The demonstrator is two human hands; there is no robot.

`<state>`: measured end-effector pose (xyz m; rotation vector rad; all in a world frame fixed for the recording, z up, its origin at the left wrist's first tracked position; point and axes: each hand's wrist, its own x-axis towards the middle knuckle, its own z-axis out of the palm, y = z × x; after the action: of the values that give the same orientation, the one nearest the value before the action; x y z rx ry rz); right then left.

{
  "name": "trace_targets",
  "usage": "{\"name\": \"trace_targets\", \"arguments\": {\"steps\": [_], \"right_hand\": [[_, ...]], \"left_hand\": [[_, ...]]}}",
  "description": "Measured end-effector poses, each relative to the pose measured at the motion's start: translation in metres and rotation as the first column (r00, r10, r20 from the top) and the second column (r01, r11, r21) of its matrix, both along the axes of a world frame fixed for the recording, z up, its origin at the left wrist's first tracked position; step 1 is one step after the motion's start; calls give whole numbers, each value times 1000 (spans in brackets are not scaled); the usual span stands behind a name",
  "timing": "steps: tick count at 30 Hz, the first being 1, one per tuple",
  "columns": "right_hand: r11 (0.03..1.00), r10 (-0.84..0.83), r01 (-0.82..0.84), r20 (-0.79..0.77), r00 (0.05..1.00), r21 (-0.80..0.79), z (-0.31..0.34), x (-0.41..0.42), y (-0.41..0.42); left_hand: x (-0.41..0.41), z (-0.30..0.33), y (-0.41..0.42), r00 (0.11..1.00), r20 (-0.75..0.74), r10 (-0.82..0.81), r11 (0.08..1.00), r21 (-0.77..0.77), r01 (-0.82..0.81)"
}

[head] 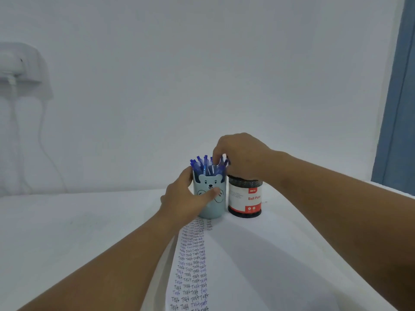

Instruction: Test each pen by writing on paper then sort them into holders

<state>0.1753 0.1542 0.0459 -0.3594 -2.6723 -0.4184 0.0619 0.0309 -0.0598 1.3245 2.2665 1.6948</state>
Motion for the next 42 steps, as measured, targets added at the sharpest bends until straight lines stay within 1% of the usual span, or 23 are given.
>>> {"name": "trace_targets", "arguments": {"steps": [4,10,12,14,16,17,18,20,21,23,25,27,31,33,34,35,38,40,42], "right_hand": [[984,19,-32,-76,997,-175,7,-11,0],[951,104,-144,-156,982,-274,4,-38,-4],[920,133,-206,-227,965,-334,5,-45,-5],[870,139,-277,-336,932,-408,9,-46,-4],[827,97,-298,-401,911,-477,16,-43,-2],[834,62,-258,-381,923,-488,18,-42,1],[858,25,-180,-312,950,-480,21,-43,5],[884,-44,-10,-104,994,-467,22,-44,8],[885,-58,43,-18,998,-463,20,-45,10],[900,-39,59,56,998,-433,16,-47,9],[916,12,8,47,999,-401,16,-48,7],[902,85,-76,3,996,-425,18,-47,3],[816,162,-193,-105,981,-545,18,-41,-3],[753,160,-223,-157,975,-619,18,-35,-7],[737,155,-223,-161,975,-639,20,-30,-8],[742,153,-214,-149,977,-635,21,-25,-8],[797,173,-170,-49,984,-580,25,-14,-8],[830,194,-170,-11,981,-531,24,-12,-10],[826,211,-197,-34,977,-529,20,-11,-13]], "left_hand": [[-5,1,4,1000,10,-16,996,92,15],[-7,7,11,997,51,-58,982,185,47],[-7,8,11,994,87,-64,974,222,43],[-8,9,11,990,128,-67,967,254,32],[-9,7,12,986,153,-73,965,262,31],[-10,6,12,984,159,-79,967,252,37],[-11,4,13,982,168,-83,971,235,42],[-13,0,14,981,167,-94,979,194,61],[-13,-1,13,982,161,-98,982,177,69],[-13,-3,13,982,156,-102,982,175,75],[-12,-2,12,984,144,-102,980,183,75],[-11,-2,12,985,141,-101,980,183,74],[-8,-2,11,984,145,-100,979,193,71],[-9,-2,11,985,147,-96,977,203,65],[-9,-2,11,984,148,-99,976,207,67],[-9,-2,11,984,149,-99,977,204,67],[-8,-3,10,985,139,-101,979,193,73],[-7,-4,10,988,121,-97,980,187,73],[-6,-4,10,988,124,-98,980,184,74]]}}
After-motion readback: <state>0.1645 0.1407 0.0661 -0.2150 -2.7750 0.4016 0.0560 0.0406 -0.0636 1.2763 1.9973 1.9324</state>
